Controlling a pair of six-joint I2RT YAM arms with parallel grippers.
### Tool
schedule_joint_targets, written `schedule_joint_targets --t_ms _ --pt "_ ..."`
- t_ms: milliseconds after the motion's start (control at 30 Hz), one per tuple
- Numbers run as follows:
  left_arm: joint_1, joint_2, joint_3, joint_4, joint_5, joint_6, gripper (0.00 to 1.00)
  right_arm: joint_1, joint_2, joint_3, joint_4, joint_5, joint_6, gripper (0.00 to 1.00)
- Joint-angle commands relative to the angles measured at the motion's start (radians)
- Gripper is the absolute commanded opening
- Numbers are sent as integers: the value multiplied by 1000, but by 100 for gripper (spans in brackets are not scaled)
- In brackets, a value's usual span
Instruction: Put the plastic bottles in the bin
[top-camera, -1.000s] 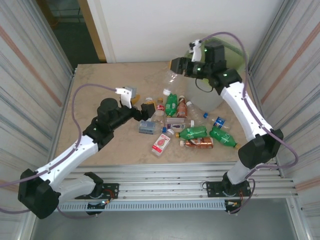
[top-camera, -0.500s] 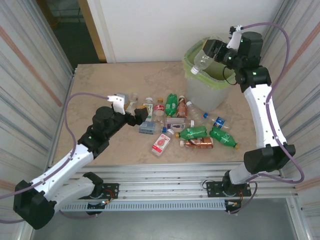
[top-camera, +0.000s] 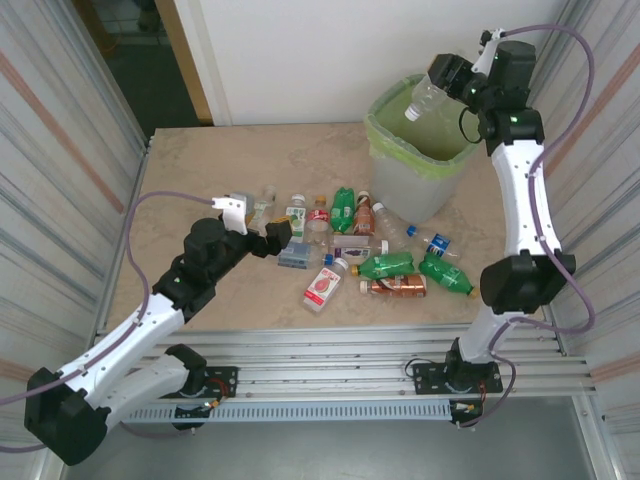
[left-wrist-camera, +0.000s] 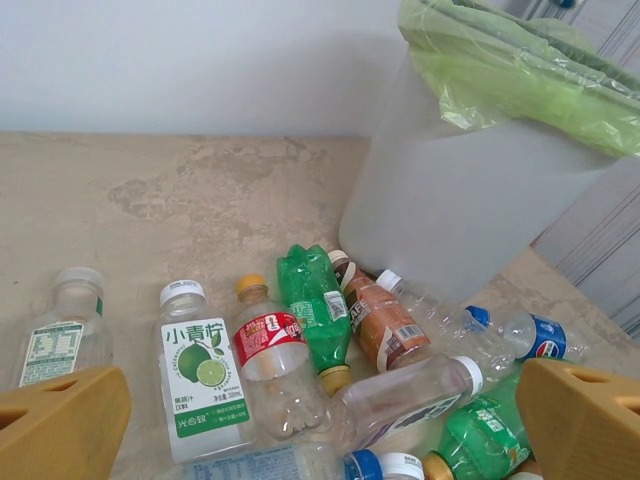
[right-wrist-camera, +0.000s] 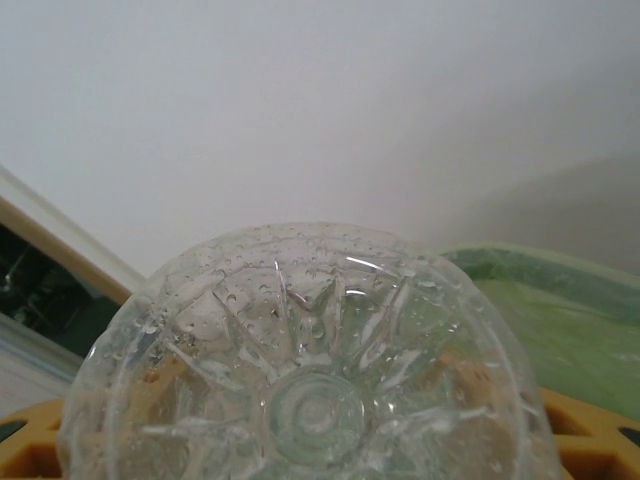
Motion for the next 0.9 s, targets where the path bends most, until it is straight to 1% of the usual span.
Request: schedule_joint_targets --t_ms 0,333,567,700,767,867 --pt "12 -23 -16 -9 -29 -9 99 -6 62 38 -26 22 -20 49" --pt "23 -14 -18 -19 -42 -10 99 -9 186 30 -35 10 40 54" --pt "25 -1 -16 -24 -55 -17 99 0 221 3 -57 1 55 62" --pt "26 17 4 -48 -62 -16 99 1 224 -23 -68 5 54 70" --pt "27 27 18 -66 -73 -16 99 1 229 -25 -80 4 53 78" --pt "27 39 33 -93 -94 -14 99 3 228 -22 -91 -1 53 85"
